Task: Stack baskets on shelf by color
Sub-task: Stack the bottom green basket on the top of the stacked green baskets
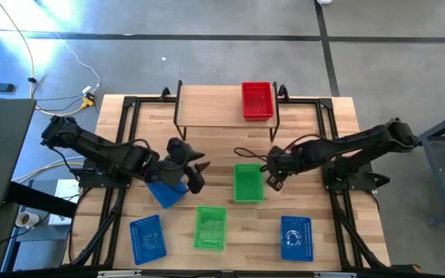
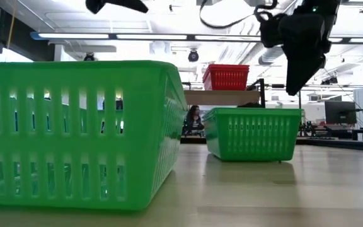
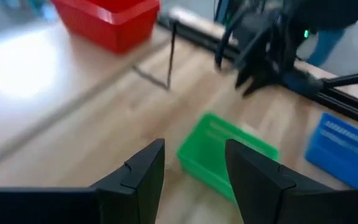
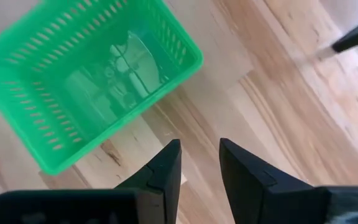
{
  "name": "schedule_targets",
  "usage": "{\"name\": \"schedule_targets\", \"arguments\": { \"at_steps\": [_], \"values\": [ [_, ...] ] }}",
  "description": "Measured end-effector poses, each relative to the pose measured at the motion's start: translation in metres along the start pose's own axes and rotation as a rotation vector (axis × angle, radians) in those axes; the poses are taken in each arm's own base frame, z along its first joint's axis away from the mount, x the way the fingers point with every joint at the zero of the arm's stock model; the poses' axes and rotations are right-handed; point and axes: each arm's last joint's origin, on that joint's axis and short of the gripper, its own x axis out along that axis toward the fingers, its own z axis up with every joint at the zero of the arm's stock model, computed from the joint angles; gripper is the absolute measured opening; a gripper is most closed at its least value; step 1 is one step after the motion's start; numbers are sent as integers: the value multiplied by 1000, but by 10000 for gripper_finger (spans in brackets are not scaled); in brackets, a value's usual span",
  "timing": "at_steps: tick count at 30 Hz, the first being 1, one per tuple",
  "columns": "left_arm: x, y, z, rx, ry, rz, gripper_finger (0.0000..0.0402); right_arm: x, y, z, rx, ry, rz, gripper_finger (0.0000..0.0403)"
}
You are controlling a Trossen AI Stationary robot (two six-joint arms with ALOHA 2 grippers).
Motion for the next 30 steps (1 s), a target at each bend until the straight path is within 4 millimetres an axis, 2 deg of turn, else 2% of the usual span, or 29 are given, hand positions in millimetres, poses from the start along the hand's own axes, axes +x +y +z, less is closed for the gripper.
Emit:
{"name": "schedule_targets", "arguments": {
  "at_steps": [6,16,30],
  "values": [
    [-1,2,-3,-161,183,-97,158,-13,-6,0,-38,-61,6,98],
    [-10,-14,-20,-311,336,-174,158,-20,-13,-6,-59,-34,-24,98],
    [7,-45,-66,-354,557,-135,158,-20,-13,-7,-84,-20,-20,98]
  ]
}}
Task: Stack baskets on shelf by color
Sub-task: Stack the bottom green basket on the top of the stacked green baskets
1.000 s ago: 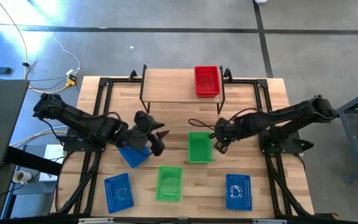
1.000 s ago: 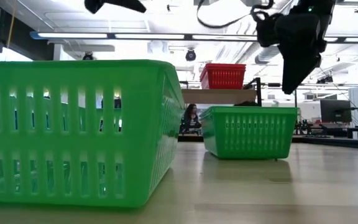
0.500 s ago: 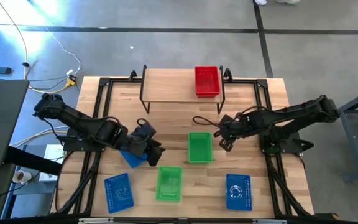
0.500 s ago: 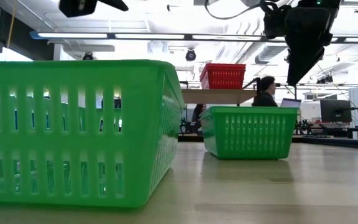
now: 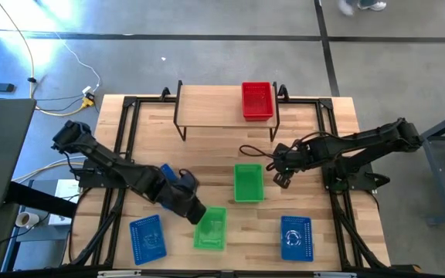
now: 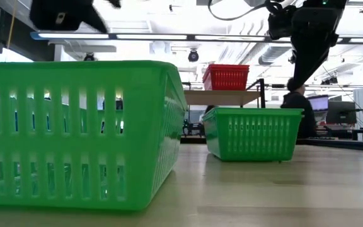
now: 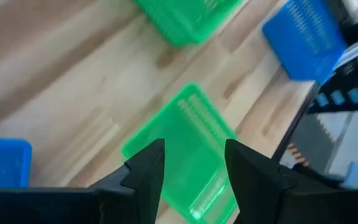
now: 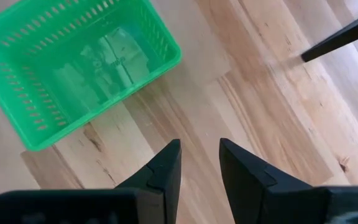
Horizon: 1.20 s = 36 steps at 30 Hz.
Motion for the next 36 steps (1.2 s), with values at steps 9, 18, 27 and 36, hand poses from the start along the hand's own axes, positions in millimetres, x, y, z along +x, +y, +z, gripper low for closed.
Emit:
{"name": "schedule_targets", "arguments": {
  "at_steps": [9,18,27,36],
  "values": [
    [27,-1,-22,-47,142,73,158,0,0,0,-12,5,11,98],
    [43,1,-37,-74,213,133,158,0,1,0,-7,3,14,98],
    [61,4,-45,-70,232,189,158,0,1,0,-6,10,25,98],
    [82,5,-52,-83,242,218,158,0,1,1,-5,5,29,98]
  ]
}}
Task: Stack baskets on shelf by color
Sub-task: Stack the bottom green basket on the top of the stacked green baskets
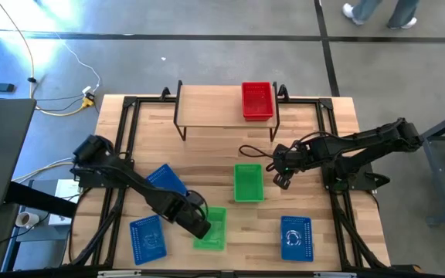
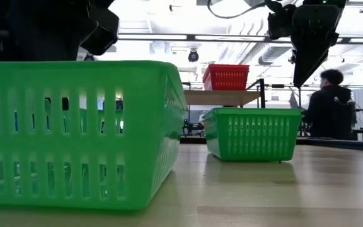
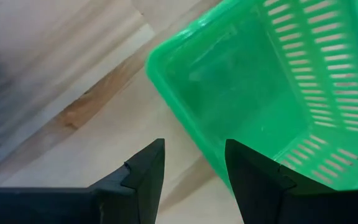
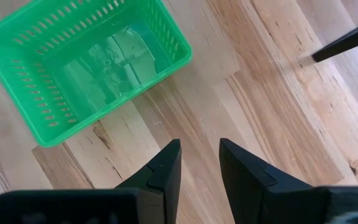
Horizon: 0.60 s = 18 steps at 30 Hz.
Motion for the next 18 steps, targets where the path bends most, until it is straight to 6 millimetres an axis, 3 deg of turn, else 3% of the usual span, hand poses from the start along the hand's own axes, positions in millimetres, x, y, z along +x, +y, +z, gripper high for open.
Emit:
{"name": "schedule_targets", "arguments": {
  "at_steps": [8,18],
  "values": [
    [13,-1,-2,-5,10,21,148,0,0,0,1,-1,3,98],
    [17,0,0,53,-47,39,35,0,0,0,1,-2,5,98]
  ]
}}
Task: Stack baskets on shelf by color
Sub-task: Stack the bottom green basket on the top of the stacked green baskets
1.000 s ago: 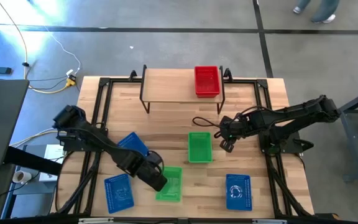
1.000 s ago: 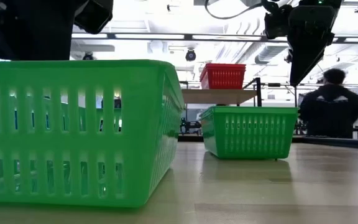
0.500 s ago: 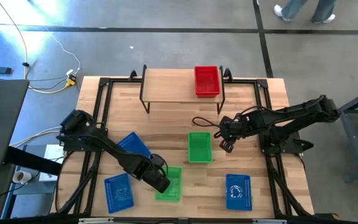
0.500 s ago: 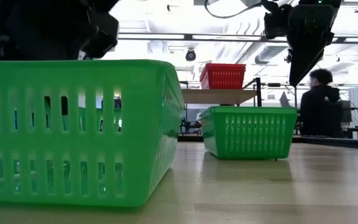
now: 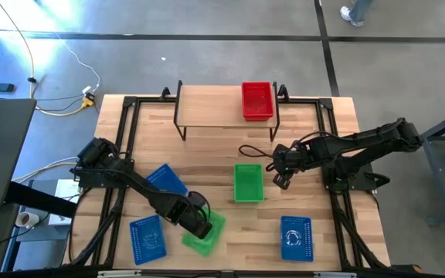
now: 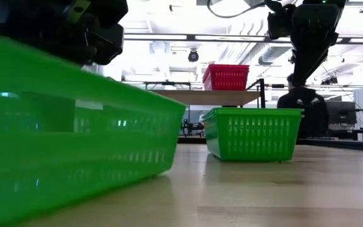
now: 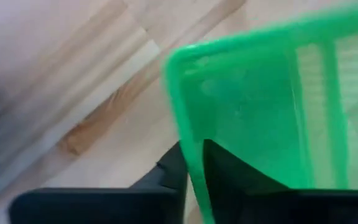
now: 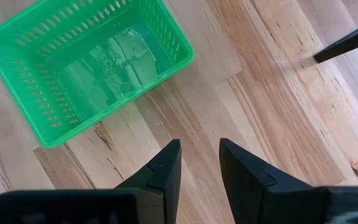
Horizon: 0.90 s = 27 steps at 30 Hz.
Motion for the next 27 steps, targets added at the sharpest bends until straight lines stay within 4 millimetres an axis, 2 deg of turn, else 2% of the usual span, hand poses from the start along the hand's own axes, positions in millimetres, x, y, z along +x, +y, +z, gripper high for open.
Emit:
{"name": "schedule_targets", "arguments": {
  "at_steps": [3,15,27],
  "values": [
    [0,0,0,33,-36,6,6,0,0,0,-4,0,0,98],
    [-3,0,-2,56,-225,35,2,0,2,0,-8,-12,13,98],
    [-34,9,7,79,-354,71,1,-5,25,1,-58,-140,115,98]
  ]
}}
